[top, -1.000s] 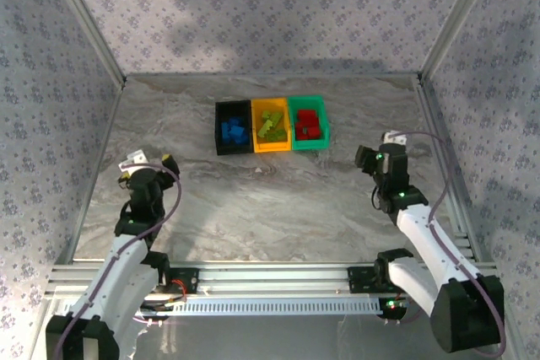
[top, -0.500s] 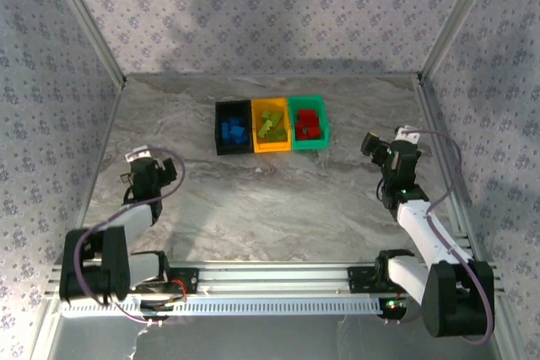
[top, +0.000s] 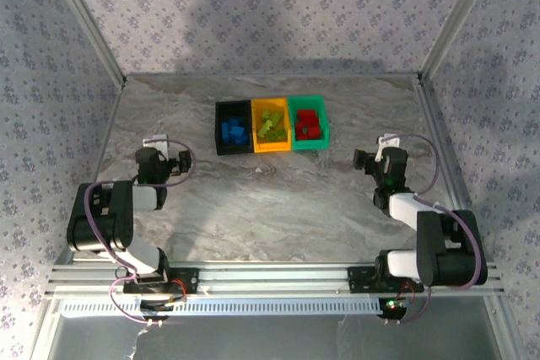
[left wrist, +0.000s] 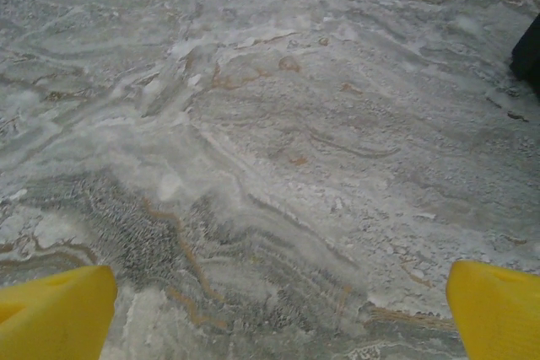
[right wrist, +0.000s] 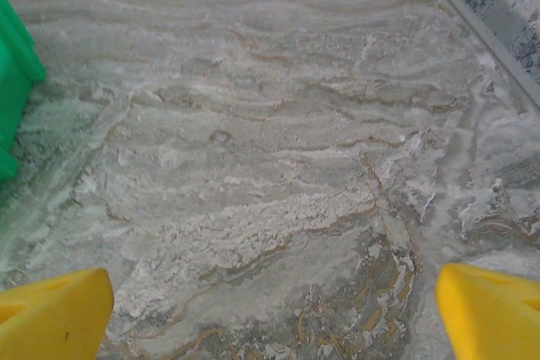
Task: Sort the legos into containers by color
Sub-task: Reset both arms
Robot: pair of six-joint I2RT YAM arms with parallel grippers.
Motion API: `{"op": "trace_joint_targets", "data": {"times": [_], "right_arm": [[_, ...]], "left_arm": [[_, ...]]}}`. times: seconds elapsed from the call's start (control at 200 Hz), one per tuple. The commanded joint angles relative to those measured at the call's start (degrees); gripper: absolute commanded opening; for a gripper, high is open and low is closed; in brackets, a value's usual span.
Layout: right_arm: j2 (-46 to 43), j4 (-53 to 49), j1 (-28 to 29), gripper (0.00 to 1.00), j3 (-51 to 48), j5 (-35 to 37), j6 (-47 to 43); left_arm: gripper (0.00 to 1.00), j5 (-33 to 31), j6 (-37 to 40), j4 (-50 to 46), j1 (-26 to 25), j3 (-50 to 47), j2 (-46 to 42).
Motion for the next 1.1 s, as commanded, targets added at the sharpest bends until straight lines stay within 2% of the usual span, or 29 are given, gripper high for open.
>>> {"op": "trace_joint_targets", "data": {"times": [0.0,0.06,0.155,0.265,1.095], "right_arm": [[1.2,3.2,-0.1,1.00,1.5,-1.4,-3.1],[1.4,5.2,0.0,1.00,0.9,-2.2,-4.3],[6.4,14.8,-1.6,1.00,-2.0,-4.5,-4.0],[12.0,13.8,-2.5,1.00,1.7,-6.3,-3.4],[11.4,12.6,-2.7,1.00,1.7,-6.3,-3.7]], "left_arm": [[1.00,2.3,1.3,2.8,0.0,1.4,-0.1],[1.00,2.3,1.3,2.8,0.0,1.3,-0.1],[1.00,2.3,1.2,2.7,0.0,1.3,-0.1],[1.00,2.3,1.3,2.7,0.0,1.4,-0.1],[1.00,2.1,1.3,2.7,0.0,1.4,-0.1]]}}
